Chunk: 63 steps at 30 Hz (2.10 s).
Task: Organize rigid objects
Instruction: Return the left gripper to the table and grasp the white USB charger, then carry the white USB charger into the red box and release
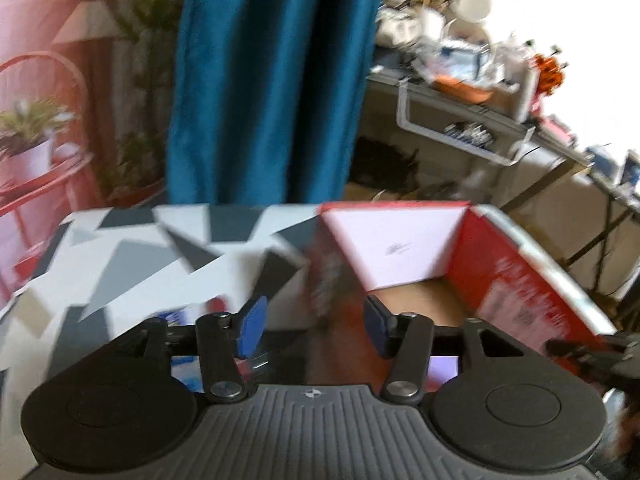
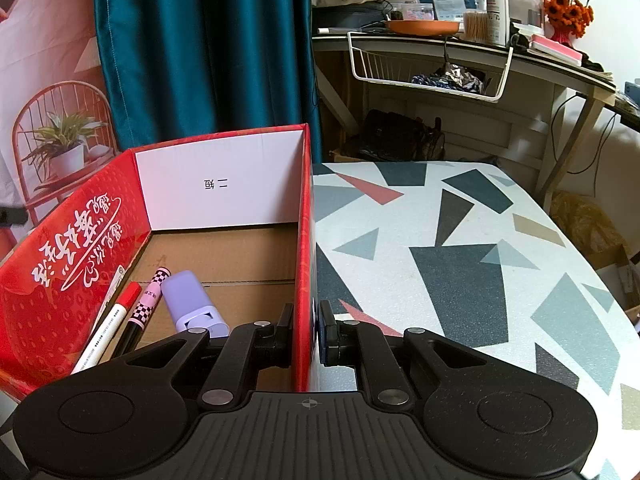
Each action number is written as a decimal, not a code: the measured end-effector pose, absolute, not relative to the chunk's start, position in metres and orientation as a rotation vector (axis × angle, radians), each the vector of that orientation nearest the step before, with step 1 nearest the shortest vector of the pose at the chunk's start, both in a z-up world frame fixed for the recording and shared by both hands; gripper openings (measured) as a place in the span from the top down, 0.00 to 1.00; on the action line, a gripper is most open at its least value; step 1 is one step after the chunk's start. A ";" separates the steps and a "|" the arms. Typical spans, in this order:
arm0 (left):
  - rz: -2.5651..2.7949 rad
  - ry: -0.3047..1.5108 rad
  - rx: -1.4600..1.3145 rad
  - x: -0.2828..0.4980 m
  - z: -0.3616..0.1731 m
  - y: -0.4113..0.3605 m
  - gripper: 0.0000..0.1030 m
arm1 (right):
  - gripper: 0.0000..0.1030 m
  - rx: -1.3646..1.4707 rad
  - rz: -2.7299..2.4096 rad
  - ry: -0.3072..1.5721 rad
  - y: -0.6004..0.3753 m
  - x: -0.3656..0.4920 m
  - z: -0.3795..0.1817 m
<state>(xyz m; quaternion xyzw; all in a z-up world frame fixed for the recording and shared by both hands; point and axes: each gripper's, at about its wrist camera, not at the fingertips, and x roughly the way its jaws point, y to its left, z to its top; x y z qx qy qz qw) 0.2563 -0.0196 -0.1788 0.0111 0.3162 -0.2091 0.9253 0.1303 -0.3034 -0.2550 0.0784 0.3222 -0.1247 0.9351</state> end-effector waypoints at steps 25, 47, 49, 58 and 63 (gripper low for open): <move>-0.131 0.801 0.067 0.285 -0.252 0.065 0.34 | 0.90 0.160 -0.252 0.666 -0.304 0.130 -0.255; -0.074 0.790 0.087 0.286 -0.273 0.053 0.64 | 0.90 0.158 -0.251 0.667 -0.304 0.131 -0.255; -0.084 0.797 0.075 0.283 -0.273 0.054 0.64 | 0.90 0.158 -0.251 0.667 -0.304 0.131 -0.255; -0.156 0.809 0.090 0.252 -0.273 0.041 0.64 | 0.90 0.158 -0.251 0.667 -0.304 0.131 -0.255; -0.207 0.808 0.096 0.239 -0.274 0.027 0.64 | 0.90 0.160 -0.252 0.666 -0.303 0.131 -0.255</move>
